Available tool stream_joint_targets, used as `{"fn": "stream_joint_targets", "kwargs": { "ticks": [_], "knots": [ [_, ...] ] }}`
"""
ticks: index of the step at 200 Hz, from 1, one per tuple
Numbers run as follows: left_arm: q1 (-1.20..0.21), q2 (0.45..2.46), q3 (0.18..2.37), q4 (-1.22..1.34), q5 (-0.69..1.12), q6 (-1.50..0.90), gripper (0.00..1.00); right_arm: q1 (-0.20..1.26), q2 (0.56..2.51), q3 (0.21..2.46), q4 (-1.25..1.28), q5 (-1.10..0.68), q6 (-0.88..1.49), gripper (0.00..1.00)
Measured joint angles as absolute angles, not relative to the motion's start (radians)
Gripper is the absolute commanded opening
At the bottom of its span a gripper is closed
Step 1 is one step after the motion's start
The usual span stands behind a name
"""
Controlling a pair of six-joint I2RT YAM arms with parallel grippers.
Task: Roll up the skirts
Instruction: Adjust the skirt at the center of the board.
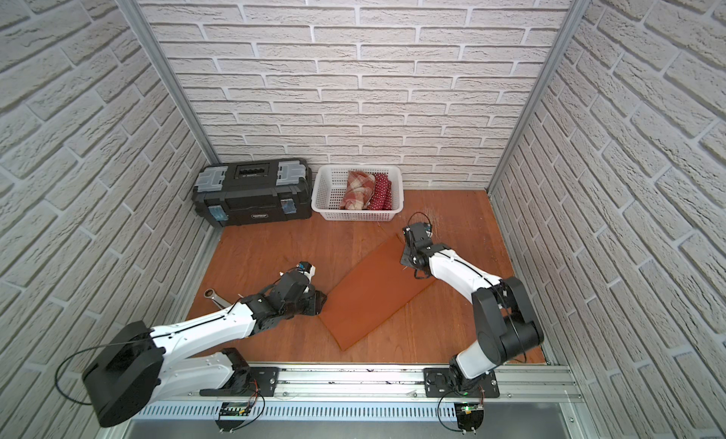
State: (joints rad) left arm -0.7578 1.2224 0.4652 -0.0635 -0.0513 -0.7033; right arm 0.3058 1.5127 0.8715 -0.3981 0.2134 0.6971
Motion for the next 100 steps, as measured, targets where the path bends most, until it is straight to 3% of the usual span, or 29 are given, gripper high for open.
{"fn": "stream_joint_targets", "kwargs": {
  "ticks": [22,51,100],
  "knots": [
    [-0.757,1.319,0.469,-0.009,-0.011,-0.705,0.27,0.306,1.52,0.783,-0.423,0.178,0.718,0.02],
    [-0.757,1.375,0.476,0.065,0.023,-0.716,0.22,0.304,1.549,0.78,-0.418,0.154,0.728,0.02],
    [-0.78,1.422,0.485,0.134,0.054,-0.765,0.17,0.252,1.698,0.968,-0.509,0.121,0.692,0.02]
  ]
}}
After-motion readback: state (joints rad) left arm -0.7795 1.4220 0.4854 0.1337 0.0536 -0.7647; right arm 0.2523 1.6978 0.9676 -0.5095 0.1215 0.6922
